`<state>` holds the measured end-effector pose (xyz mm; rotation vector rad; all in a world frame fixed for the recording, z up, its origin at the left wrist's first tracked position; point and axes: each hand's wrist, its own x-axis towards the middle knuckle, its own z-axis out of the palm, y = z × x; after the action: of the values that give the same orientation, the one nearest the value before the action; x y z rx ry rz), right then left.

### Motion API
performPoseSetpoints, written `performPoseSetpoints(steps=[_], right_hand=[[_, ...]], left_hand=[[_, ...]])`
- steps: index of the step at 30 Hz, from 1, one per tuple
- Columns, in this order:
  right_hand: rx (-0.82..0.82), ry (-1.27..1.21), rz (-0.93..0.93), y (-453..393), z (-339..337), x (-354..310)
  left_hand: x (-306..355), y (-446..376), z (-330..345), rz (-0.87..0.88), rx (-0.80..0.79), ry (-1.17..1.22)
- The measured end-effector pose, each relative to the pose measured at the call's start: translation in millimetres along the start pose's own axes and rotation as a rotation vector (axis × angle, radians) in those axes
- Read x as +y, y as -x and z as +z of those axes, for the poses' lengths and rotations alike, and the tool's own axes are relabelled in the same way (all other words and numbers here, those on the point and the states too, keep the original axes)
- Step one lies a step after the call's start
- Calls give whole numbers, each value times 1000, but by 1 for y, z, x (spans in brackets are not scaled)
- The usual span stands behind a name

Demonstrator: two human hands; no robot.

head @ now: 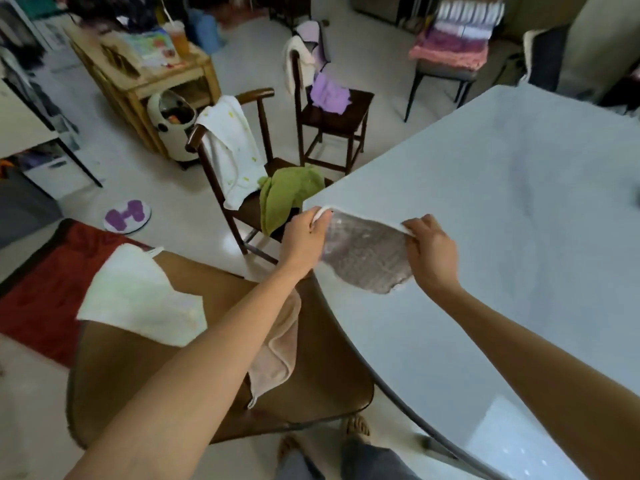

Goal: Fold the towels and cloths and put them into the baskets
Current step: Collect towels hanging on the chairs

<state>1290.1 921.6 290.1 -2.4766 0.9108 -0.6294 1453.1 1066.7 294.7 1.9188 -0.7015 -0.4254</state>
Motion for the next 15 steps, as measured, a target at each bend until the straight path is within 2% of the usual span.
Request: performPoseSetpoints(steps=[2,4,5,7,9,11,13,15], right_hand=[[162,48,-117,0,-26,9],[210,156,-204,8,-39,25],[209,226,-230,16,-39,37],[151,342,-259,37,-29,63],[-8,406,-265,62,-18,87],[-263,448,-254,90,-10,102],[-590,425,-162,114,-2,114],[-884,326,30,129,-2,120]], left_hand=[[23,-4,15,294,64,-89],[27,-2,30,549,25,-247],[20,0,38,631,-60,-347],[1,7,54,628,-359,-565],[-19,19,67,501,-709,-790],[-31,34,78,416,-966,-968],[-42,51,85,387,-1099,-1054],[-51,63,89,307,-1162,-1007]])
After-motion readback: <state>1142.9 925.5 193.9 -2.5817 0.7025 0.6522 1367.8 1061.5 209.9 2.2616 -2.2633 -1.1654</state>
